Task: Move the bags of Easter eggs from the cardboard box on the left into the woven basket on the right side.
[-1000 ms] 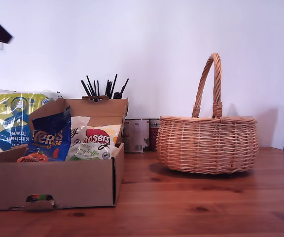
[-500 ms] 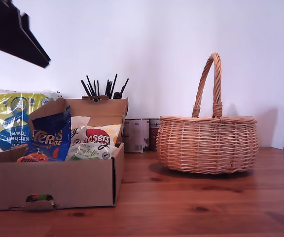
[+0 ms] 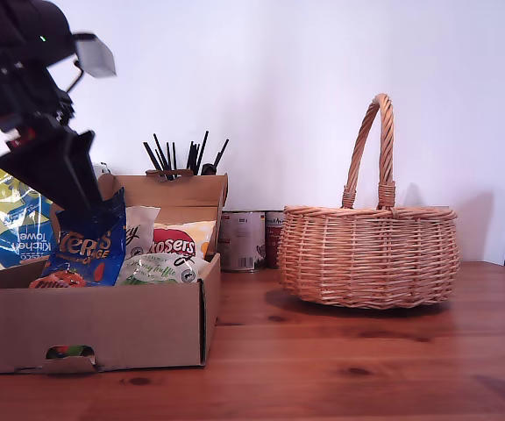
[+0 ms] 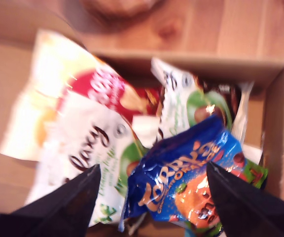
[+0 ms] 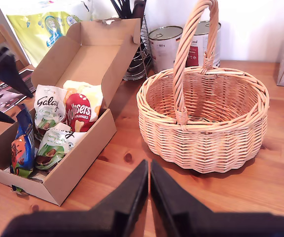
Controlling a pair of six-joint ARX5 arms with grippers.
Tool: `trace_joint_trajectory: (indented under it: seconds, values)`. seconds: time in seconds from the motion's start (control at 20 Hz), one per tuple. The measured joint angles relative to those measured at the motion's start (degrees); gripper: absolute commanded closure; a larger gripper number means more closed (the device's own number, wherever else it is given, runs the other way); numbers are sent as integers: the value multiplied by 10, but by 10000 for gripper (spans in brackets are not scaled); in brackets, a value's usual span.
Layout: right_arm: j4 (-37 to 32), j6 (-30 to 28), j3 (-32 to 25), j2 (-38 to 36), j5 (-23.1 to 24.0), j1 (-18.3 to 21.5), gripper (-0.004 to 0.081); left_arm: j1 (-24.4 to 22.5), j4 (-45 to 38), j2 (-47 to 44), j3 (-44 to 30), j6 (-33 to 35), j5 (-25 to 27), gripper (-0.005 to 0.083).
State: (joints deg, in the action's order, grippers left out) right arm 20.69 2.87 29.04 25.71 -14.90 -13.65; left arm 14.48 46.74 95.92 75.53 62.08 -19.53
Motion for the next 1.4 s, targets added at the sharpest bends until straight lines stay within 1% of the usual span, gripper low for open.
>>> trace_joint_trajectory:
  seconds: [0.1,0.3,0.5,0.55,0.7,0.9,0.95,1.1,1.15,1.2,1.35,1.4]
  values:
    - [0,0,0,0,0,0,783,5,11,18,5,8,10,150]
    - [0,0,0,0,0,0,783,17,72,56,5,10,24,150]
    - [0,0,0,0,0,0,783,37,82,60,5,10,30,160]
    - [0,0,0,0,0,0,783,39,82,60,5,10,30,193]
    - [0,0,0,0,0,0,783,41,83,64,5,-1,30,334]
    - [0,0,0,0,0,0,783,38,87,90,5,-7,30,446]
    - [0,0,0,0,0,0,783,38,87,97,5,-7,30,495]
    - [0,0,0,0,0,0,783,41,85,103,5,-7,30,690]
    - [0,0,0,0,0,0,783,42,86,103,5,-7,30,735]
    - [0,0,0,0,0,0,783,42,90,103,5,-7,29,756]
    - [0,0,0,0,0,0,783,42,110,103,10,-8,28,759]
    - [0,0,0,0,0,0,783,42,118,103,14,-8,29,775]
